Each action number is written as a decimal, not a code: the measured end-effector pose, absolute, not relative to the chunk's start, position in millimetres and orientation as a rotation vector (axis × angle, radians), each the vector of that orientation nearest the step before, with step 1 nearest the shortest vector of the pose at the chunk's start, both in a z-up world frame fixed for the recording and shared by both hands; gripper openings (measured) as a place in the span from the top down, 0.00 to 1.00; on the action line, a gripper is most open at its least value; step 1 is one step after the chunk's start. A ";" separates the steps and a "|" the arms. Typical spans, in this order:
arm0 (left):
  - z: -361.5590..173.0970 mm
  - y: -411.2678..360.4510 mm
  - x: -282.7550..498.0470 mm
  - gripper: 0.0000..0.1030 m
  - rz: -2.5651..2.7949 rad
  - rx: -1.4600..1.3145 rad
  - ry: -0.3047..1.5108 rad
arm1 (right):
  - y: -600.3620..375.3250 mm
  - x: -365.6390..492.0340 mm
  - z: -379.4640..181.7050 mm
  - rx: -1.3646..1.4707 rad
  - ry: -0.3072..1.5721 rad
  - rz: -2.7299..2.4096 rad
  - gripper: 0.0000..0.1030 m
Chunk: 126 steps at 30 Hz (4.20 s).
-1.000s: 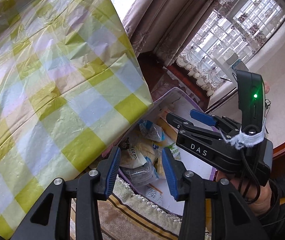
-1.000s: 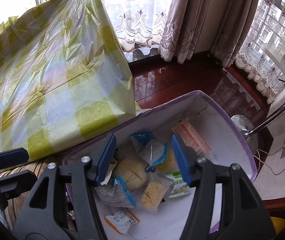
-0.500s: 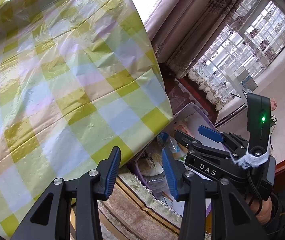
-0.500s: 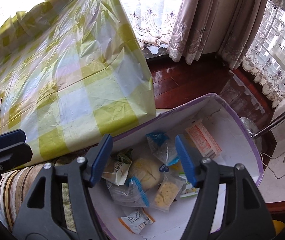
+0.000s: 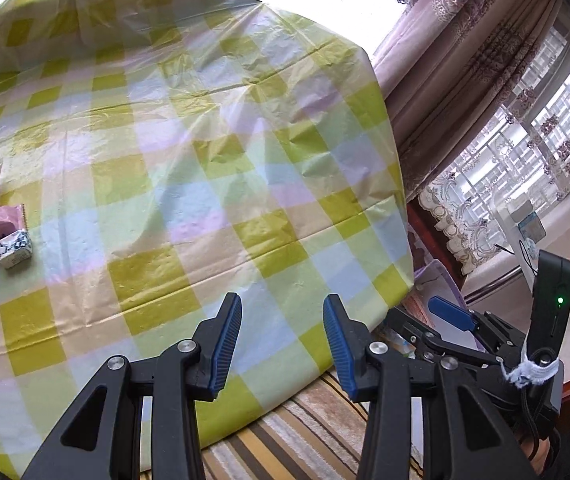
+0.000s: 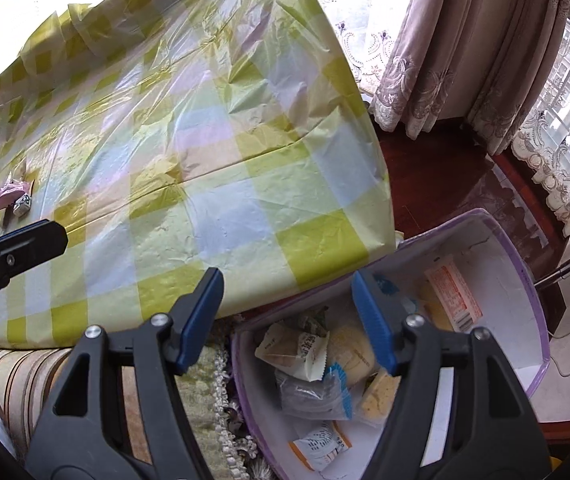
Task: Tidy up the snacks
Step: 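Move both open tools back over the remaining snacks on the table, then grasp the small pink stick packet with the left tool while the right grasps the blue-white cube, then carry the pink stick into the box and open the left tool while the right drops the cube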
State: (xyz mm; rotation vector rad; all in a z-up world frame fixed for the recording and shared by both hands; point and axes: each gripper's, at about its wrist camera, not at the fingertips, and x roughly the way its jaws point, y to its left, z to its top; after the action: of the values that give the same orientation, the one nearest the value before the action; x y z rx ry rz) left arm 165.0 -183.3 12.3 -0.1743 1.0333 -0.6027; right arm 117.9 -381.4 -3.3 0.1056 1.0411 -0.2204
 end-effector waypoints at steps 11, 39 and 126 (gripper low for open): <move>16.0 -82.8 189.8 0.57 -0.269 -0.196 0.920 | -316.2 148.9 5.2 0.089 0.999 -0.116 0.26; -35.8 9.3 234.6 0.78 -0.078 -0.059 0.953 | -147.3 229.5 -15.0 0.001 0.967 0.121 0.19; 24.0 -194.5 114.3 0.87 -0.603 0.017 0.954 | -358.3 96.6 8.1 0.083 0.984 -0.148 0.64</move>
State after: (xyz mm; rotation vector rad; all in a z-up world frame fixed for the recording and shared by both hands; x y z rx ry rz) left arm 114.3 -194.5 24.0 0.0172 0.9543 -0.6035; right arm 96.6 -358.3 8.1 0.0830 0.9838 -0.1478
